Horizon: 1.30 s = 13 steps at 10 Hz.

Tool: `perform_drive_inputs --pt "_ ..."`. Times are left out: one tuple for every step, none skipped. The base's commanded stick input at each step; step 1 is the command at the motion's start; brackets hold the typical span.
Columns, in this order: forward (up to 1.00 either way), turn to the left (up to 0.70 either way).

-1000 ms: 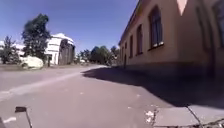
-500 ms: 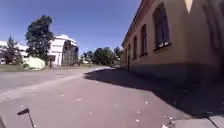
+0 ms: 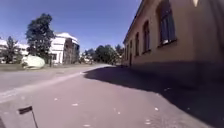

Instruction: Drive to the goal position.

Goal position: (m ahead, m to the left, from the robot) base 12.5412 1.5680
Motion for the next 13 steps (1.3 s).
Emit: perform_drive_inputs --pt "0.7 0.0" --pt "0.7 0.0" --pt "0.7 0.0" --pt "0.7 0.0" --pt "0.7 0.0" --pt "0.7 0.0" --pt "0.7 0.0" --pt "0.7 0.0" --pt "0.7 0.0" --pt "0.7 0.0" --pt "0.7 0.0" --pt "0.7 0.0" --pt "0.7 0.0"
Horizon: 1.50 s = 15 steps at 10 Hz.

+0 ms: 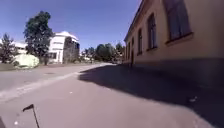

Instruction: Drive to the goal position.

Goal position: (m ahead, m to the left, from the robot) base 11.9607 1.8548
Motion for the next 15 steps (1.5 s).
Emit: perform_drive_inputs --pt "0.7 0.0" --pt "0.7 0.0" --pt "0.7 0.0" --pt "0.7 0.0" --pt "0.7 0.0" --pt "0.7 0.0" --pt "0.7 0.0" --pt "0.7 0.0" --pt "0.7 0.0" --pt "0.7 0.0" --pt "0.7 0.0" --pt "0.7 0.0" --pt "0.7 0.0" --pt "0.7 0.0" --pt "0.7 0.0"
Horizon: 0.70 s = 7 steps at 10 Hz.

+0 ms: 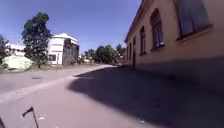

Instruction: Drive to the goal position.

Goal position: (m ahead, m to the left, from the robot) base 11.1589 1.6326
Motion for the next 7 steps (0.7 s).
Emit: perform_drive_inputs --pt "0.7 0.0" --pt "0.7 0.0" --pt "0.7 0.0" --pt "0.7 0.0" --pt "0.7 0.0" --pt "0.7 0.0" --pt "0.7 0.0"
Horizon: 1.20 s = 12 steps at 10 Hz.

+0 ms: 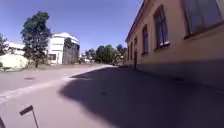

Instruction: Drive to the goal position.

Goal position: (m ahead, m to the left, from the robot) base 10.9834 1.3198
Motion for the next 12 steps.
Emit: perform_drive_inputs --pt "0.7 0.0" --pt "0.7 0.0" --pt "0.7 0.0" --pt "0.7 0.0" --pt "0.7 0.0" --pt "0.7 0.0" --pt "0.7 0.0" --pt "0.7 0.0" --pt "0.7 0.0" --pt "0.7 0.0" --pt "0.7 0.0" --pt "0.7 0.0"
